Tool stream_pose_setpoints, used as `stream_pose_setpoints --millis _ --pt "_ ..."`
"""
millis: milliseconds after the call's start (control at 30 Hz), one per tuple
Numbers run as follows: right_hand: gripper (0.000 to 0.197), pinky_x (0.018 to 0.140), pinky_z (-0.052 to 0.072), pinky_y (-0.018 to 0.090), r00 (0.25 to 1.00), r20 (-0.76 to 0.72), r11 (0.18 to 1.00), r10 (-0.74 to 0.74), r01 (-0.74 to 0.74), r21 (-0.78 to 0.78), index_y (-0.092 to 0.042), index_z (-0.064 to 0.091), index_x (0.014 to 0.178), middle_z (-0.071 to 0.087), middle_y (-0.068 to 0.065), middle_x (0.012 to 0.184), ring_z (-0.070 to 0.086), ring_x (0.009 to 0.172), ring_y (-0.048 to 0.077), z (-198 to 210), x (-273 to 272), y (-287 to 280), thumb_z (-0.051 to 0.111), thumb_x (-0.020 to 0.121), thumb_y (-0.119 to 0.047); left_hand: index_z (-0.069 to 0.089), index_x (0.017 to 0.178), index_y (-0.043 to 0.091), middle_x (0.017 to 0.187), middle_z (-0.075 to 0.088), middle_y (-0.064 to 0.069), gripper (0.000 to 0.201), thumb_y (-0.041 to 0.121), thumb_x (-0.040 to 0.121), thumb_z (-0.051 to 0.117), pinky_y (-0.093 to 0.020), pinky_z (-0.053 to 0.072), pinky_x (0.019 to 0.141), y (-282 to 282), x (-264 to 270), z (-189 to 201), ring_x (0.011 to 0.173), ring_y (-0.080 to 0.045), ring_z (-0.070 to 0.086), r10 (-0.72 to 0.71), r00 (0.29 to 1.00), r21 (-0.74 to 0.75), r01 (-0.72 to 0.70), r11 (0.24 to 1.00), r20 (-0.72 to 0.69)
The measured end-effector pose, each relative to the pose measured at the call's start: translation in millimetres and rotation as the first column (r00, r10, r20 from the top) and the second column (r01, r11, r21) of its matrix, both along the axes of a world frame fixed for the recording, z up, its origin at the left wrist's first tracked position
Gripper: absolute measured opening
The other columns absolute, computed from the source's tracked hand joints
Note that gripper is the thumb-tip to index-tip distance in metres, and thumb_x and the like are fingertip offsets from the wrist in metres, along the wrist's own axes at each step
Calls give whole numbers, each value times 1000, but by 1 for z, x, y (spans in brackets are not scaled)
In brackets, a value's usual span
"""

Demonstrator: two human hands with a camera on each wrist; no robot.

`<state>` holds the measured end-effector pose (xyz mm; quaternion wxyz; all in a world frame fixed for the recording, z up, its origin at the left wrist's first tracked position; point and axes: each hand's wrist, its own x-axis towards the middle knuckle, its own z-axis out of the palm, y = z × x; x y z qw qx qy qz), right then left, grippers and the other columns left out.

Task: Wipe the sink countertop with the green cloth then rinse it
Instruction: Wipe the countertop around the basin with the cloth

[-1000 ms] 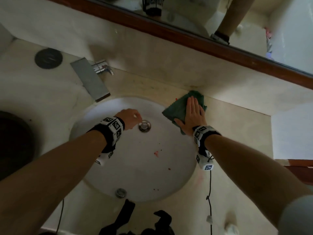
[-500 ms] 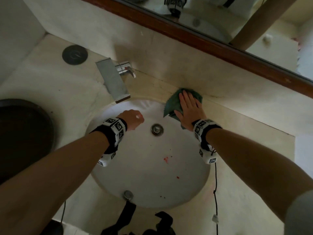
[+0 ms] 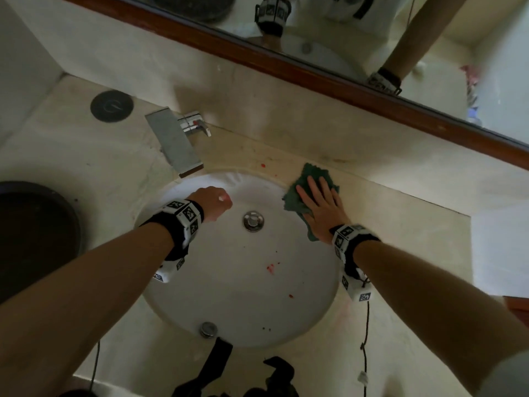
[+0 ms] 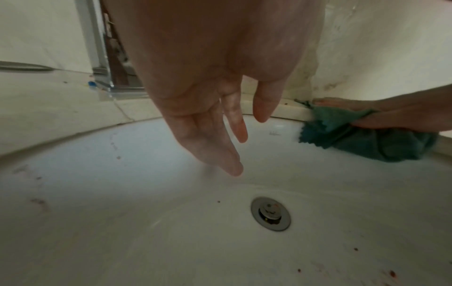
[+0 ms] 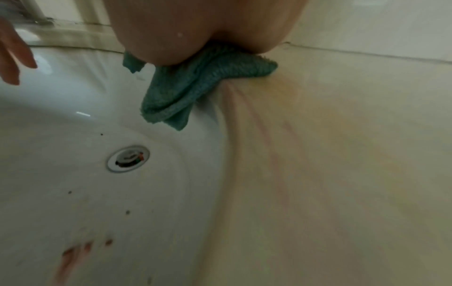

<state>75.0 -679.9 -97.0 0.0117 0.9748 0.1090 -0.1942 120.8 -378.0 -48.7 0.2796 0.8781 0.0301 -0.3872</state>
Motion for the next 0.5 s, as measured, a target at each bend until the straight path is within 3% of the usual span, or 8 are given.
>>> stream_pose_setpoints --millis 133,233,367,500 --pt "66 120 -6 43 998 -25 998 -63 64 23 -33 -18 147 -23 1 159 -21 146 24 7 -45 -13 -3 86 -53 61 111 22 107 68 -9 25 34 93 49 -32 56 72 -21 -1 3 87 -25 71 -70 998 -8 70 998 -8" --pt "66 122 -4 39 968 -31 961 -249 251 115 -23 -19 148 -24 8 159 -20 146 23 13 -64 -20 24 102 -39 60 114 21 110 66 -11 26 34 95 48 -33 56 71 -34 -3 5 89 -27 70 -128 992 -15 127 992 -12" --pt "77 122 -1 37 882 -8 859 -472 461 222 -8 -13 151 -18 11 160 -14 149 26 17 -60 -19 40 99 -28 56 122 18 110 66 -13 31 35 98 45 -35 55 71 -39 -3 5 91 -30 69 -171 985 -24 171 985 -4" --pt "81 120 -4 37 853 18 840 -521 509 187 -7 -7 153 -9 11 162 -9 149 26 12 -36 -4 41 96 -36 57 121 17 108 68 -15 32 36 97 46 -35 55 73 -29 -4 4 91 -30 69 -133 991 -26 133 991 4"
